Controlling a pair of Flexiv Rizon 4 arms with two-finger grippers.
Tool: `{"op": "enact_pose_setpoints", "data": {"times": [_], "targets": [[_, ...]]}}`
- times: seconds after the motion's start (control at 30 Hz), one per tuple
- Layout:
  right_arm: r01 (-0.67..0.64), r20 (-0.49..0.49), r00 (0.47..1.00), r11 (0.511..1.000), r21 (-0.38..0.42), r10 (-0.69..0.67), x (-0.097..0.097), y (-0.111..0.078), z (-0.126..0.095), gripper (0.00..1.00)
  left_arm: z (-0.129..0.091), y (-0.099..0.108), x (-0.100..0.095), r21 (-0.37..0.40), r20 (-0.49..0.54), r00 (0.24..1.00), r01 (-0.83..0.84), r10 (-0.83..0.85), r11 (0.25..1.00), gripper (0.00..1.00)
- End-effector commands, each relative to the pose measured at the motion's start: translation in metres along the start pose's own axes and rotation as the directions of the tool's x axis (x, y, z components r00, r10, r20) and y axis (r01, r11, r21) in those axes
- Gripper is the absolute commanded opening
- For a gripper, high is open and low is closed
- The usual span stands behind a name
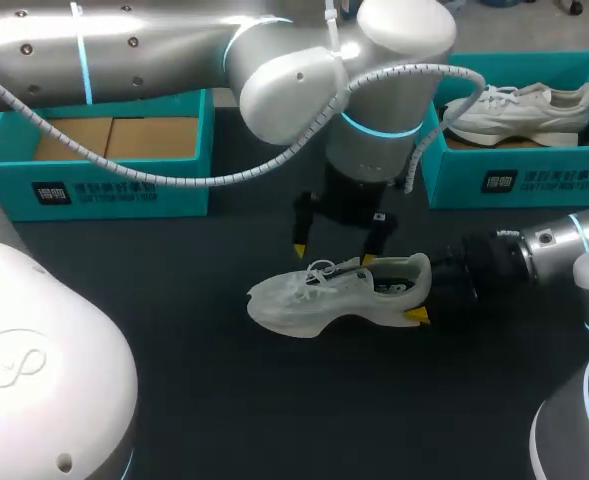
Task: Take the shoe out of the shoebox, open the shoe tongue, remove and reinsert the insole, then place the shoe into the shoebox
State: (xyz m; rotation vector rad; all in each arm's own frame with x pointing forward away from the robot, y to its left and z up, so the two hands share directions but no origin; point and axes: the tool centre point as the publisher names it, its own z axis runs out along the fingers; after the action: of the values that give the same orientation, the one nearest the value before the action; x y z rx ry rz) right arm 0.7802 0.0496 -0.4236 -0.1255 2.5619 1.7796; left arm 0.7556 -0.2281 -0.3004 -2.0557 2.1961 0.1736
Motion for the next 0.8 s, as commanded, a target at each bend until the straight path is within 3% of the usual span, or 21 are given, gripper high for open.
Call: {"op": "enact_pose_setpoints", "data": {"times": [0.03, 0.37, 0.63, 0.8], "targets": [[-0.001, 0.001, 1.000, 1.000, 0.004, 0.000, 0.002, -0.001, 0.002, 0.00, 0.017, -0.004, 0.014, -0.018, 0.047, 0.999, 0.001, -0.001, 1.000, 1.00], [-0.001, 0.001, 1.000, 1.000, 0.004, 0.000, 0.002, -0.001, 0.002, 0.00, 0.042, -0.001, 0.032, -0.033, 0.091, 0.996, -0.009, 0.012, 0.999, 1.00], [-0.001, 0.001, 1.000, 1.000, 0.004, 0.000, 0.002, -0.001, 0.002, 0.00, 0.035, -0.006, 0.041, -0.017, 0.081, 0.997, -0.012, 0.013, 1.000, 1.00], [-0.001, 0.001, 1.000, 1.000, 0.004, 0.000, 0.002, -0.001, 0.002, 0.00, 0.043, -0.005, 0.046, -0.022, 0.095, 0.995, -0.012, 0.014, 1.000, 1.00]]}}
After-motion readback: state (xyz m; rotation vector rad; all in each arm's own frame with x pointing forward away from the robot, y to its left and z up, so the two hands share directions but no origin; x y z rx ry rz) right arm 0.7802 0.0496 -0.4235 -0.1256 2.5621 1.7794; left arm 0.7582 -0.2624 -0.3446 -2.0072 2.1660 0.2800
